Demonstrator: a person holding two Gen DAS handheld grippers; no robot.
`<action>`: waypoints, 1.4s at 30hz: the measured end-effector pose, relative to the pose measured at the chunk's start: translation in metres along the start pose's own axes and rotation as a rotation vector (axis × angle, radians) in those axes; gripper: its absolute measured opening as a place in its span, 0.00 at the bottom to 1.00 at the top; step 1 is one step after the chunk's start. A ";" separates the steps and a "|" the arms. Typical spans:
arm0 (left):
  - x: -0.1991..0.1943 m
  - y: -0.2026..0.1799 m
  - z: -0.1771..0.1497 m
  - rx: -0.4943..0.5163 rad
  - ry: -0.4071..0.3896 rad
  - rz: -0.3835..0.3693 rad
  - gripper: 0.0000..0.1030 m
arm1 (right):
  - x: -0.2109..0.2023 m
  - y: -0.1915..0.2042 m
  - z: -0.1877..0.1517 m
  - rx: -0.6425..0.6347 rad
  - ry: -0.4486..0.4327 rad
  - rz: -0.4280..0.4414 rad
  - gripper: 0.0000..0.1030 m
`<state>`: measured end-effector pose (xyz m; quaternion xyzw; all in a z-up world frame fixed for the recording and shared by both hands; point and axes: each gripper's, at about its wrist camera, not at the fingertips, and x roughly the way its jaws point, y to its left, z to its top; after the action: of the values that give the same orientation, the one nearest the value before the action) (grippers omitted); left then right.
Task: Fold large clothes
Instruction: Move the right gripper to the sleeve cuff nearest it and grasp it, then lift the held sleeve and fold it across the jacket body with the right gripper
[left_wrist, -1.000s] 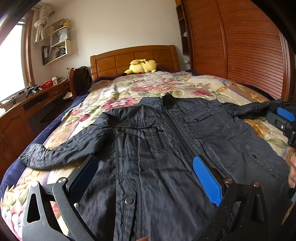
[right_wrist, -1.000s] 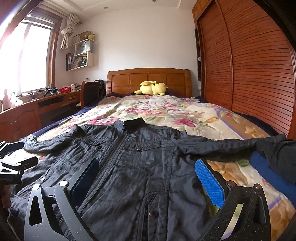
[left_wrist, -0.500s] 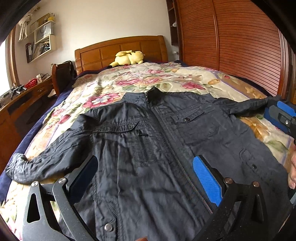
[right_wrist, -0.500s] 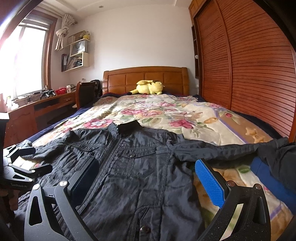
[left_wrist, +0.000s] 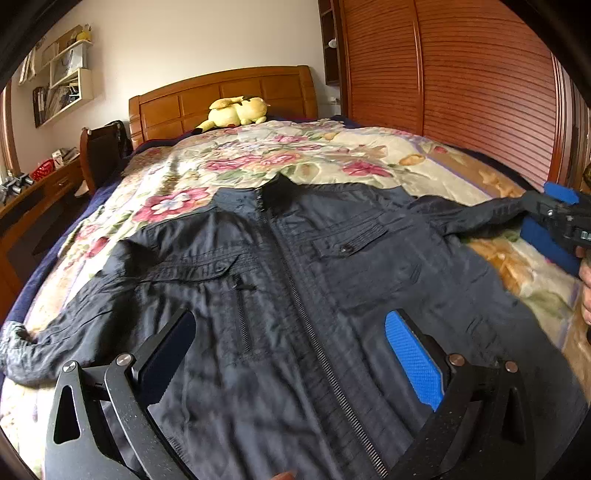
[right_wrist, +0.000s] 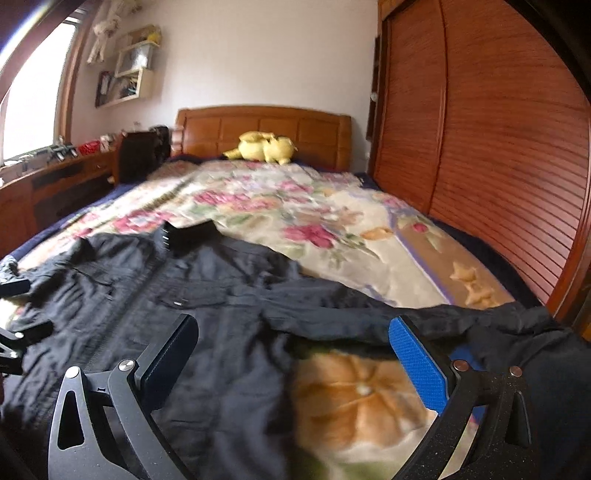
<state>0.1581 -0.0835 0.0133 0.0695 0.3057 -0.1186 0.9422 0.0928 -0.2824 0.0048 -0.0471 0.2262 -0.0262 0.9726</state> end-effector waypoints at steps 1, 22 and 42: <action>0.002 -0.002 0.002 -0.005 0.000 -0.010 1.00 | 0.005 -0.008 0.003 0.004 0.020 -0.006 1.00; 0.030 -0.065 -0.007 0.105 0.034 -0.111 1.00 | 0.058 -0.187 0.050 0.186 0.336 -0.355 0.91; 0.014 -0.059 -0.025 0.123 0.048 -0.093 1.00 | 0.060 -0.093 0.088 0.172 0.374 -0.394 0.19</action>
<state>0.1393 -0.1380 -0.0186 0.1157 0.3231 -0.1789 0.9221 0.1830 -0.3718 0.0667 -0.0020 0.3851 -0.2420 0.8906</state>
